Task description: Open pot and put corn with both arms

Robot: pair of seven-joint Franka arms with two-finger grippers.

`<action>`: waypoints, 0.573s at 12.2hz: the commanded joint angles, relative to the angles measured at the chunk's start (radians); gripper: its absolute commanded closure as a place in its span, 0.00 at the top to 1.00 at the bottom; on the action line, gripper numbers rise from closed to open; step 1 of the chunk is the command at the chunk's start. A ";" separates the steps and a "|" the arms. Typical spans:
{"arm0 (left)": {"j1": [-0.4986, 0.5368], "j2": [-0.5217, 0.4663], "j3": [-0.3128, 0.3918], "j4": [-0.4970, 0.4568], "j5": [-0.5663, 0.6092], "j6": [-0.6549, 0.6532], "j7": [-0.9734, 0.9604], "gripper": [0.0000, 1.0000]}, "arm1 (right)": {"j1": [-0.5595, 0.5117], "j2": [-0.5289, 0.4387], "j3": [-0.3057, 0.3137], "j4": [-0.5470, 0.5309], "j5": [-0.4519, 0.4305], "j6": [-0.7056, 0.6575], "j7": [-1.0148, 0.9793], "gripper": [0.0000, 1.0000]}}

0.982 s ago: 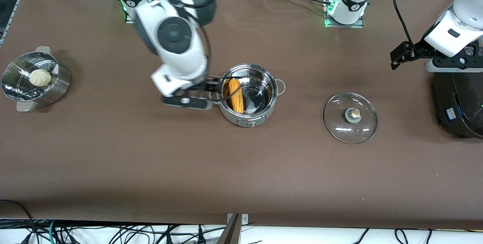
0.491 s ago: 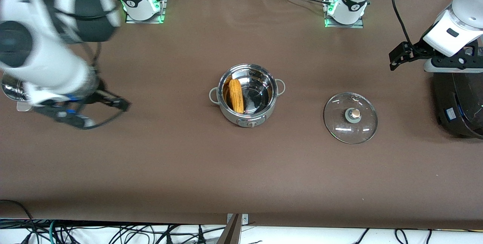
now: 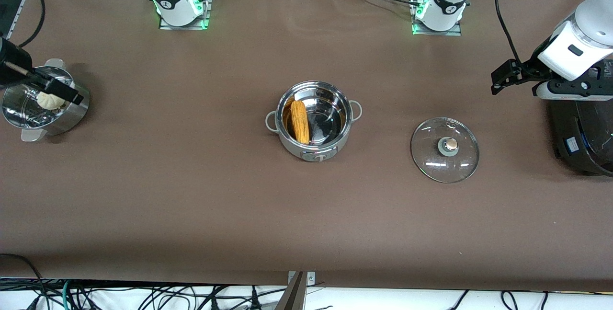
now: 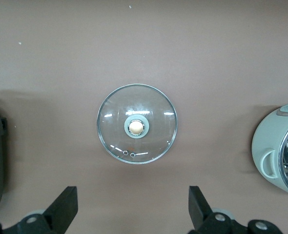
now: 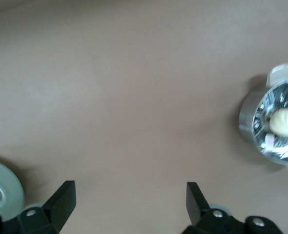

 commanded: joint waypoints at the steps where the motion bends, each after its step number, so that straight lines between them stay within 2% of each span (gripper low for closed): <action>1: -0.001 0.016 0.002 0.036 -0.010 -0.023 0.021 1.00 | -0.050 -0.036 0.031 -0.049 -0.018 0.022 -0.151 1.00; 5: 0.008 0.017 0.002 0.037 -0.009 -0.038 0.022 1.00 | -0.047 0.028 0.029 0.025 -0.019 -0.008 -0.232 1.00; 7: 0.007 0.017 0.002 0.039 -0.009 -0.040 0.022 1.00 | -0.049 0.031 0.029 0.025 -0.018 -0.010 -0.232 1.00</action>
